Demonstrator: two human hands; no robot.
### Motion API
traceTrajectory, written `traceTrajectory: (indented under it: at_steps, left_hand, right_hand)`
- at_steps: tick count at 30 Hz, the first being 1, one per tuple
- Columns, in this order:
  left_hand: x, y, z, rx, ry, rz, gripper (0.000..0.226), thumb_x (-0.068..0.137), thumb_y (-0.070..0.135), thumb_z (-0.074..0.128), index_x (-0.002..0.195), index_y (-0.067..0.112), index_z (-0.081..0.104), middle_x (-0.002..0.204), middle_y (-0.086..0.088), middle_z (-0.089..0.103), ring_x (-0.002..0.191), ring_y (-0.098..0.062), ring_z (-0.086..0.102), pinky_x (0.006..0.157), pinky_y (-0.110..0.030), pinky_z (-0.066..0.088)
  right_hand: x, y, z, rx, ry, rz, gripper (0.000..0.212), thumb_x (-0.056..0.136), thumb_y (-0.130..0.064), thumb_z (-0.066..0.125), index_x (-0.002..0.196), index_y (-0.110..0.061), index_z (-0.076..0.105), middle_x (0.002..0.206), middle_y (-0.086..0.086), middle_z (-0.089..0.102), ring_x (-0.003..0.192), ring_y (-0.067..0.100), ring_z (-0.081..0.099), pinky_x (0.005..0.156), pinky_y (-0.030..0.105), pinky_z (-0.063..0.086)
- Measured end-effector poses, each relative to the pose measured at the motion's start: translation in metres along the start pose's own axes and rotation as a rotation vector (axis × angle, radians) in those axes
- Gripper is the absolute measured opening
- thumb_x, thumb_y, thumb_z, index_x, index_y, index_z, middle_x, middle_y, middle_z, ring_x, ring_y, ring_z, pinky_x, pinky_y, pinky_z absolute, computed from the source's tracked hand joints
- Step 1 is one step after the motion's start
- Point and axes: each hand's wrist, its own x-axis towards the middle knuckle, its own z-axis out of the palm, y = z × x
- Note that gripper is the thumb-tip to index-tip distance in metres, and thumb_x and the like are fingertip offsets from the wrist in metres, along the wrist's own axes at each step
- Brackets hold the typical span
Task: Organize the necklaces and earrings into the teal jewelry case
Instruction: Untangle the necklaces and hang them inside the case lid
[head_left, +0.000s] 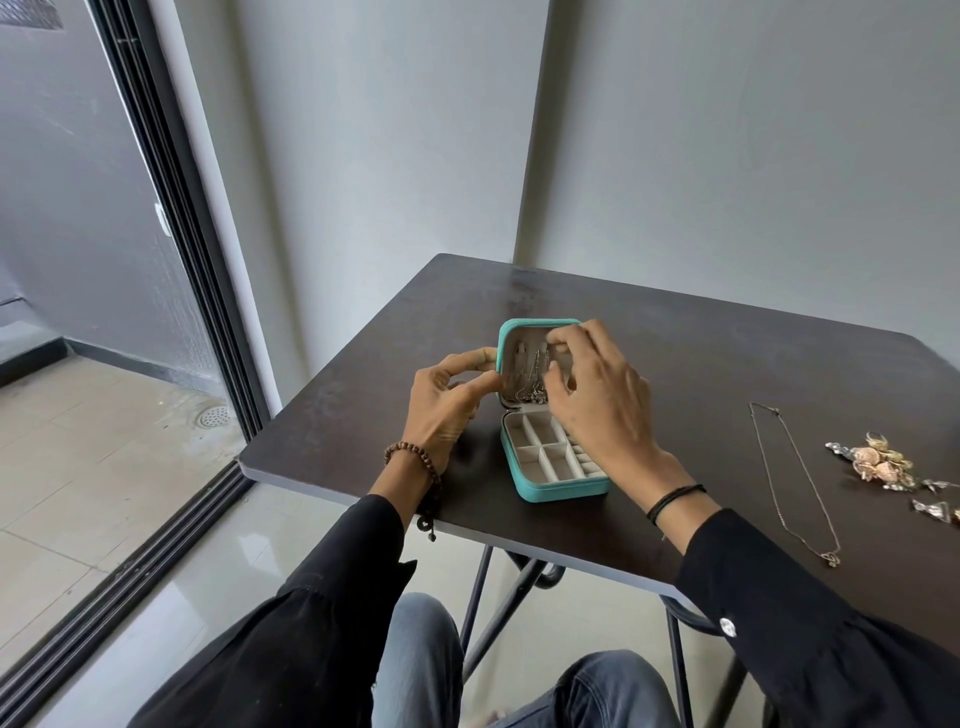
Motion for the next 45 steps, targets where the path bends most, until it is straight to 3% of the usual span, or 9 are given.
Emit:
traceTrajectory:
  at_steps: [6,12,16,21,23,26,32,42,45]
  left_hand:
    - [0.005,-0.006,0.000,0.032,0.042,-0.016,0.020,0.081,0.015,0.077,0.101,0.017,0.078,0.073,0.004,0.068,0.046,-0.002,0.043,0.046,-0.017,0.038]
    - [0.011,-0.016,0.001,0.163,0.111,-0.002,0.018,0.077,0.024,0.077,0.095,0.024,0.077,0.073,0.009,0.069,0.056,0.001,0.052,0.056,-0.018,0.043]
    - [0.009,-0.015,0.003,0.219,0.140,0.003,0.022,0.076,0.028,0.079,0.098,0.027,0.075,0.089,0.009,0.075,0.063,-0.006,0.057,0.063,-0.026,0.049]
    - [0.001,-0.006,0.008,0.431,0.154,0.054,0.029,0.078,0.026,0.078,0.105,0.028,0.068,0.110,0.013,0.069,0.084,-0.011,0.066,0.079,-0.032,0.056]
    - [0.000,0.001,0.012,0.498,0.141,0.075,0.024,0.078,0.023,0.075,0.100,0.031,0.069,0.108,0.016,0.068,0.079,-0.009,0.063,0.080,-0.032,0.055]
    - [-0.001,0.017,0.025,0.608,0.057,0.085,0.018,0.080,0.021,0.071,0.094,0.032,0.071,0.101,0.019,0.070,0.061,-0.002,0.055,0.072,-0.027,0.052]
    - [0.006,0.043,0.069,0.717,-0.120,0.143,0.014,0.082,0.021,0.072,0.089,0.032,0.073,0.092,0.019,0.071,0.088,-0.004,0.066,0.081,-0.027,0.053]
    - [0.010,0.050,0.193,0.819,-0.483,0.163,0.012,0.089,0.023,0.066,0.095,0.022,0.076,0.069,0.010,0.064,0.064,-0.009,0.059,0.066,-0.027,0.054]
    - [0.011,0.035,0.232,0.849,-0.541,0.135,0.017,0.089,0.018,0.064,0.101,0.015,0.077,0.089,-0.001,0.072,0.081,-0.016,0.065,0.074,-0.029,0.053]
  right_hand:
    - [-0.002,0.004,-0.004,0.046,-0.047,0.037,0.022,0.089,-0.014,0.065,0.110,-0.019,0.058,0.110,-0.004,0.057,0.075,0.018,0.062,0.062,0.030,0.047]
    - [-0.028,0.010,-0.009,0.062,-0.127,0.064,0.013,0.090,-0.015,0.064,0.100,-0.022,0.060,0.099,-0.008,0.061,0.079,0.016,0.062,0.062,0.027,0.044]
    - [-0.041,0.012,-0.014,0.143,-0.174,0.087,0.010,0.090,-0.019,0.064,0.099,-0.024,0.063,0.099,-0.010,0.064,0.088,0.011,0.061,0.068,0.036,0.056]
    - [-0.042,0.014,-0.018,0.219,-0.197,0.095,0.008,0.091,-0.019,0.063,0.096,-0.024,0.064,0.093,-0.010,0.065,0.089,0.009,0.060,0.075,0.039,0.058]
    - [-0.039,0.015,-0.020,0.253,-0.200,0.092,0.007,0.091,-0.017,0.063,0.096,-0.022,0.065,0.092,-0.010,0.066,0.090,0.009,0.060,0.076,0.040,0.058]
    - [-0.034,0.016,-0.028,0.280,-0.198,0.099,0.008,0.091,-0.017,0.063,0.098,-0.020,0.066,0.091,-0.009,0.067,0.090,0.011,0.061,0.078,0.039,0.057]
    - [-0.024,0.039,-0.051,0.279,-0.205,0.144,0.008,0.090,-0.019,0.067,0.099,-0.018,0.067,0.090,-0.007,0.070,0.085,0.012,0.066,0.078,0.039,0.058]
    - [-0.018,0.140,-0.100,0.091,-0.330,0.469,0.010,0.089,-0.027,0.070,0.097,-0.021,0.073,0.090,-0.001,0.070,0.096,0.024,0.067,0.074,0.028,0.044]
    - [-0.019,0.172,-0.106,0.017,-0.382,0.504,0.009,0.087,-0.021,0.070,0.094,-0.018,0.074,0.098,0.005,0.074,0.101,0.027,0.067,0.081,0.033,0.051]
